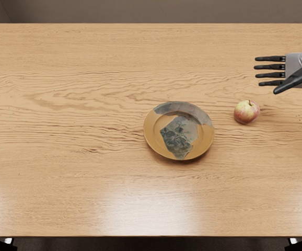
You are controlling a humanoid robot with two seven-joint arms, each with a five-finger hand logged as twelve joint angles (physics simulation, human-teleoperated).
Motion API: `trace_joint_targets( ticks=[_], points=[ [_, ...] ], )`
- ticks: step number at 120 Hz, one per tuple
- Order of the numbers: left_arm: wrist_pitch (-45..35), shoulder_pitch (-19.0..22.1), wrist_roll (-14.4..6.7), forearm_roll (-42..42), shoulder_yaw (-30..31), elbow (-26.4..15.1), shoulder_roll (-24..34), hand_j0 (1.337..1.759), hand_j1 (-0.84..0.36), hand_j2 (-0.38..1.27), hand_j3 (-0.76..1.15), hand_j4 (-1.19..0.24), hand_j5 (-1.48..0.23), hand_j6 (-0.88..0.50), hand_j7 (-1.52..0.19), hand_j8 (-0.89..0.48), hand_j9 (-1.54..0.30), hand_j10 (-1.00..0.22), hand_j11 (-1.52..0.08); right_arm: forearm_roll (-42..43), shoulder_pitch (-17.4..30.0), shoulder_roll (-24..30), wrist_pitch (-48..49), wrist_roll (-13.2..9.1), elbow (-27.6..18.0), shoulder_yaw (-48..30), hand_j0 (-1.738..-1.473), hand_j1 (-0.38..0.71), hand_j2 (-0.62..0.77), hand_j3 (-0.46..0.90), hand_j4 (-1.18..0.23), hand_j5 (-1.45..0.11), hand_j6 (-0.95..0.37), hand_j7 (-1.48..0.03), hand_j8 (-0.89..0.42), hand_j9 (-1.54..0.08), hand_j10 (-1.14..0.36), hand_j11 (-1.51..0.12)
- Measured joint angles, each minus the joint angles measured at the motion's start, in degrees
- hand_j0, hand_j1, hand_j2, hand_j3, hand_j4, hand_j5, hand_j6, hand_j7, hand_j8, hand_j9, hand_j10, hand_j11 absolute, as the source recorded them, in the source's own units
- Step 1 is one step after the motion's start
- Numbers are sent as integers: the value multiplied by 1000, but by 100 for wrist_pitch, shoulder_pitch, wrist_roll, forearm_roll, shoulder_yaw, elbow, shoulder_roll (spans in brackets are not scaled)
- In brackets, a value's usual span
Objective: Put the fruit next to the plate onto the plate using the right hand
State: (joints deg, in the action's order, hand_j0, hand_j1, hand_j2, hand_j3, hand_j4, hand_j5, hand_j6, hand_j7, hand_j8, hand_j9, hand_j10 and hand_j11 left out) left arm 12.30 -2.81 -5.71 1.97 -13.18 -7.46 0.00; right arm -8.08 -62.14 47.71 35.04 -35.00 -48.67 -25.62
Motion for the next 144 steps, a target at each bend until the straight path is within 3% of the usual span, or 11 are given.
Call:
trace_joint_targets(
  ticks=[45, 59, 78, 102, 120, 144],
  points=[
    [0, 9, 0, 5, 0, 6, 0, 1658, 341, 1, 0, -7, -9, -7, -9, -7, -9, -7, -9, 117, -125, 29, 0, 0, -33, 13, -1658, -349, -1, 0, 0, 0, 2, 0, 2, 0, 1, 0],
    [0, 9, 0, 5, 3, 7, 0, 1658, 341, 1, 0, -7, -9, -7, -9, -7, -9, -7, -9, 559, -517, -293, 0, 0, -39, 194, -1658, -349, 0, 0, 0, 0, 2, 0, 2, 0, 1, 0],
    [0, 9, 0, 5, 6, 7, 0, 1658, 341, 1, 0, -7, -9, -7, -9, -7, -9, -7, -9, 1045, -1391, -985, -1, 0, -19, 1014, -1658, -349, 0, 0, 0, 0, 1, 0, 1, 0, 1, 0],
    [0, 16, 0, 2, 8, 15, 0, 1658, 341, 1, 0, -7, -9, -7, -9, -7, -9, -7, -9, 1753, -2114, -1541, -2, 0, 85, 2127, -1658, -349, -1, 0, -1, 0, -1, 0, -1, 0, 0, 0],
    [0, 18, 0, 3, 9, 16, 0, 1658, 341, 1, 0, -7, -9, -7, -9, -7, -9, -7, -9, 2141, -2540, -1686, -3, 0, 112, 2931, -1658, -349, -1, 0, -2, 0, -2, 0, -1, 0, -1, 0],
    [0, 18, 0, 4, 8, 16, 0, 1658, 341, 1, 0, -7, -9, -7, -9, -7, -9, -7, -9, 2366, -2753, -1815, -3, 0, 108, 3206, -1658, -349, 0, 0, -2, 0, -2, 0, -2, 0, -1, 0]
  ],
)
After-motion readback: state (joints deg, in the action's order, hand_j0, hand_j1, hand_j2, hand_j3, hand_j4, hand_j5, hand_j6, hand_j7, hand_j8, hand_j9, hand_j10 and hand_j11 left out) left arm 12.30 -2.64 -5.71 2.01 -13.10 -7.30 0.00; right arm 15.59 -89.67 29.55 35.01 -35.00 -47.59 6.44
